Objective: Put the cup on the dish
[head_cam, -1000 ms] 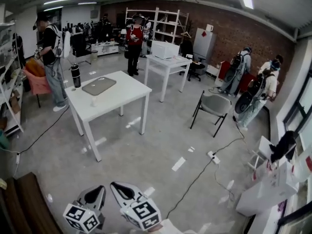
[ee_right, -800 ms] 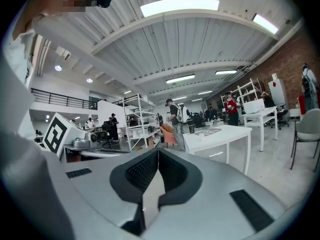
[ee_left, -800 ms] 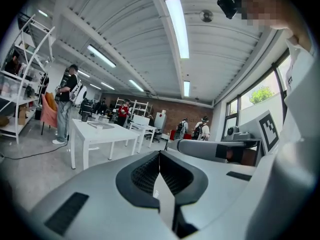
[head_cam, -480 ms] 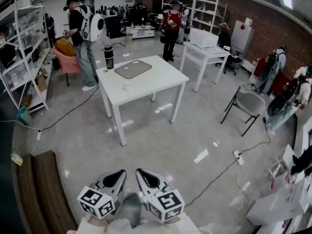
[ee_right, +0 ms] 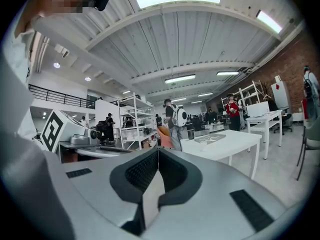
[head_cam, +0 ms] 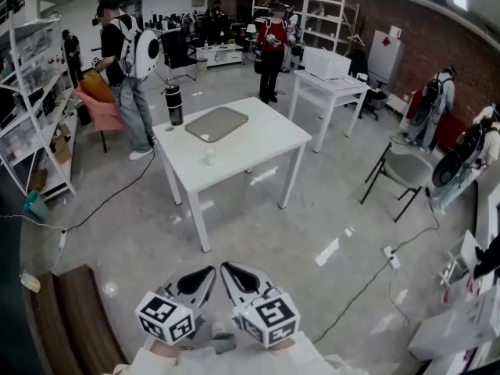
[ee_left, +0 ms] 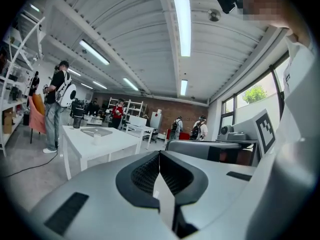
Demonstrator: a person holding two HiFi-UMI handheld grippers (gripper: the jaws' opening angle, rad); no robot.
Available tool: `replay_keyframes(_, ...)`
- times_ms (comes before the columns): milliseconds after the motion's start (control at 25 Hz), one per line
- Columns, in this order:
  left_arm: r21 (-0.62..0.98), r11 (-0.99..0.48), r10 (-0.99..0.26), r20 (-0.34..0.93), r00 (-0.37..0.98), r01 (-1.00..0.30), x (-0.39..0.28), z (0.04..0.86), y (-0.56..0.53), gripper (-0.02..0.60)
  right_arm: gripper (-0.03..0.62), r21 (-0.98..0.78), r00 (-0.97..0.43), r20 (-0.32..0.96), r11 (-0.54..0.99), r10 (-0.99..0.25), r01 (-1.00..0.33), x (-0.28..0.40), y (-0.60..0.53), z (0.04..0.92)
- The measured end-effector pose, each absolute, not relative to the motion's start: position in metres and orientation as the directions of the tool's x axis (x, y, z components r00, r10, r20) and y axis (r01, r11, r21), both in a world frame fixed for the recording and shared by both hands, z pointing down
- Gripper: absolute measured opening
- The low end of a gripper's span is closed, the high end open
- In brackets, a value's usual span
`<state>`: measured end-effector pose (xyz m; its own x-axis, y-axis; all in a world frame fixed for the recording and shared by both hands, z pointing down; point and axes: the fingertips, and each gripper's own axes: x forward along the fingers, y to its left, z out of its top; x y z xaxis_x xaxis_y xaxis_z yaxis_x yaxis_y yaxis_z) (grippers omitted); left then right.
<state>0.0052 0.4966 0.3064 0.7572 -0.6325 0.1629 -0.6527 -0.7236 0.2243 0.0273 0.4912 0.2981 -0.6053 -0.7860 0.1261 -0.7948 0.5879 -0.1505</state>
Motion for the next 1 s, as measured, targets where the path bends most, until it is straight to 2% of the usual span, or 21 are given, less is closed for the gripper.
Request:
replay_keyframes(400,0.264,-0.727,-0.614,0.166,0.772,-0.634,-0.039,0.319,0.374,0.008,0.014,-0.151,-0.563,0.151,0.544,-0.813,-0.825,-0.008,0.376,0.309)
replay_keyframes(680,0.308,-0.741,-0.572,0.175,0.802,-0.596,-0.039,0.328,0.325,0.008,0.014,-0.161,-0.535,0.215,0.511,-0.817,-0.844,-0.009,0.328,0.329)
replay_keyframes(1000,0.317,-0.726,-0.581,0.194,0.791,-0.610,-0.021,0.337,0.240,0.009,0.014,-0.170,-0.543,0.221,0.517,-0.810,-0.839,0.015,0.238,0.332)
